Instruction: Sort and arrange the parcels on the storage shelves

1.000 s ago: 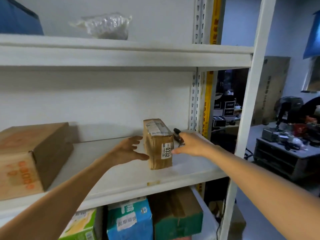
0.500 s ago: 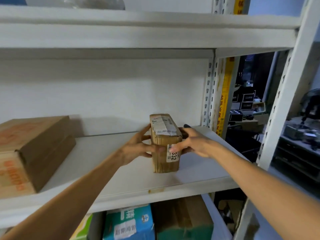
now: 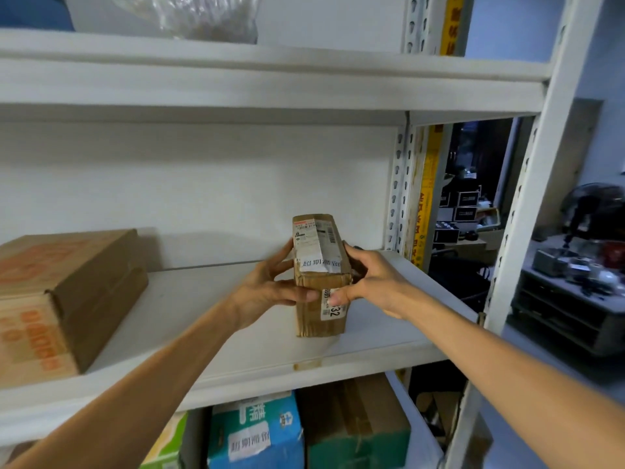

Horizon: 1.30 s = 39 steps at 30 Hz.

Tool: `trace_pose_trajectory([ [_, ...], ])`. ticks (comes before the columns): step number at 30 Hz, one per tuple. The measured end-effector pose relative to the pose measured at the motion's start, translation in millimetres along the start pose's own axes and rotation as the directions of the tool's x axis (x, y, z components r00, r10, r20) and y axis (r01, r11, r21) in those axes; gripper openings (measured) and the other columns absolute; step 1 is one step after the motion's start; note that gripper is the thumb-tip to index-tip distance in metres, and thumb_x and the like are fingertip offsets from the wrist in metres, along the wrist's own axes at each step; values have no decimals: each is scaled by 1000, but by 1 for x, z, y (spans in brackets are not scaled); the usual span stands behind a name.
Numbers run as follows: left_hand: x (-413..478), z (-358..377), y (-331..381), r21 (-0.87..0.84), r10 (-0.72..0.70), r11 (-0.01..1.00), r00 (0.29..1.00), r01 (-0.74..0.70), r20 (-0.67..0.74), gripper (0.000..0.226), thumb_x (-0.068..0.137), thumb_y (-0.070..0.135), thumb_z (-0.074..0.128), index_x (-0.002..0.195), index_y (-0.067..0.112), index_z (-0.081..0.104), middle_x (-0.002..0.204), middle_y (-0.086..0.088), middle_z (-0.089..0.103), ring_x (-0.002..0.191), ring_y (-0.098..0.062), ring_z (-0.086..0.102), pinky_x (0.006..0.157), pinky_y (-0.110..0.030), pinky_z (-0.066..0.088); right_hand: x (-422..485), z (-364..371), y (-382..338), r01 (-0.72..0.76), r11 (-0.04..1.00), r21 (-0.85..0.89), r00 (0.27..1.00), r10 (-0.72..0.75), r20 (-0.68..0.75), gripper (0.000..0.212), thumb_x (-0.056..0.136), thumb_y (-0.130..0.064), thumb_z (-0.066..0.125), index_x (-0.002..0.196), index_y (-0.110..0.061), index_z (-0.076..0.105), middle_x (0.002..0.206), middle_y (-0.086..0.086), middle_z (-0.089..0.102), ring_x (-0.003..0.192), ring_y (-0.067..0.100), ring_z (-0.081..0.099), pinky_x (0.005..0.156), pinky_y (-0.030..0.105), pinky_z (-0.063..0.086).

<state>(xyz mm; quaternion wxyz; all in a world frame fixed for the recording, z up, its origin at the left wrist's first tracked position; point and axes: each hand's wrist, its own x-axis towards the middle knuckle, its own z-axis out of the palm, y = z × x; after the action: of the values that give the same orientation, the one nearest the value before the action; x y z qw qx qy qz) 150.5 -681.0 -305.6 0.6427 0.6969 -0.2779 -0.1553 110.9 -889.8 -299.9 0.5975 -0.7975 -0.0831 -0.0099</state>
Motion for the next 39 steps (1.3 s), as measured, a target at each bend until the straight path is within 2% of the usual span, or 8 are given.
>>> trace_pose_trajectory([
  [3, -4, -3, 5, -4, 51, 999, 997, -51, 63, 125, 46, 11, 90, 150, 36, 26, 144, 4, 49, 123, -25, 57, 98, -52, 49, -16, 8, -8, 9, 999, -33, 996, -12, -91, 129, 37, -23, 97, 148, -33, 33, 145, 2, 47, 133, 19, 45, 95, 45, 53],
  [8, -17, -1, 9, 41, 137, 988, 973, -147, 188, 124, 49, 20, 94, 151, 33, 25, 142, 5, 52, 129, -15, 50, 107, -46, 43, -61, 29, -33, -11, 992, -126, 962, -24, -273, 98, 56, 13, 83, 128, -42, 48, 117, -16, 63, 114, -2, 54, 89, 24, 53],
  [14, -50, 14, 19, 45, 160, 980, 900, -194, 405, 117, 56, 8, 89, 150, 35, 25, 140, 12, 51, 133, -7, 42, 111, -39, 38, -132, 69, -51, -149, 972, -181, 824, 20, -567, 101, 43, 3, 89, 133, -16, 49, 122, -1, 62, 120, 13, 53, 99, 44, 49],
  [18, -92, 44, 19, -11, 167, 981, 811, -194, 561, 108, 65, -5, 80, 149, 33, 24, 133, 17, 50, 119, 8, 47, 95, -15, 45, -201, 105, -54, -251, 956, -154, 696, 67, -715, 91, 39, 3, 88, 120, -16, 52, 113, -1, 63, 111, 15, 58, 90, 49, 53],
  [20, -116, 66, 16, -45, 181, 979, 743, -199, 644, 104, 67, -8, 78, 147, 35, 28, 128, 19, 56, 111, 11, 53, 85, -11, 48, -244, 121, -56, -294, 946, -139, 629, 83, -773, 89, 39, 3, 88, 118, -15, 51, 111, 1, 64, 108, 17, 60, 87, 49, 54],
  [28, -228, 196, 18, -130, 179, 982, 439, -138, 880, 123, 52, 2, 91, 150, 37, 26, 139, 16, 52, 130, -2, 45, 108, -39, 42, -445, 191, -74, -424, 905, -25, 279, 104, -955, 88, 42, 3, 91, 117, -14, 48, 113, 0, 65, 105, 16, 63, 82, 39, 57],
  [35, -382, 316, 29, -204, 207, 978, 84, -51, 975, 113, 65, -17, 76, 150, 38, 24, 144, 13, 44, 117, 3, 51, 82, -16, 52, -622, 291, -101, -499, 857, 126, -122, 74, -990, 88, 38, 4, 89, 113, -18, 47, 114, 3, 64, 100, 21, 65, 68, 39, 60],
  [39, -458, 367, 38, -236, 225, 971, -162, -48, 961, 112, 69, -6, 79, 148, 47, 20, 149, 13, 38, 132, -13, 41, 106, -35, 41, -692, 341, -119, -538, 812, 224, -316, 52, -947, 88, 42, -3, 91, 116, -20, 46, 116, -2, 62, 103, 15, 63, 77, 38, 60],
])
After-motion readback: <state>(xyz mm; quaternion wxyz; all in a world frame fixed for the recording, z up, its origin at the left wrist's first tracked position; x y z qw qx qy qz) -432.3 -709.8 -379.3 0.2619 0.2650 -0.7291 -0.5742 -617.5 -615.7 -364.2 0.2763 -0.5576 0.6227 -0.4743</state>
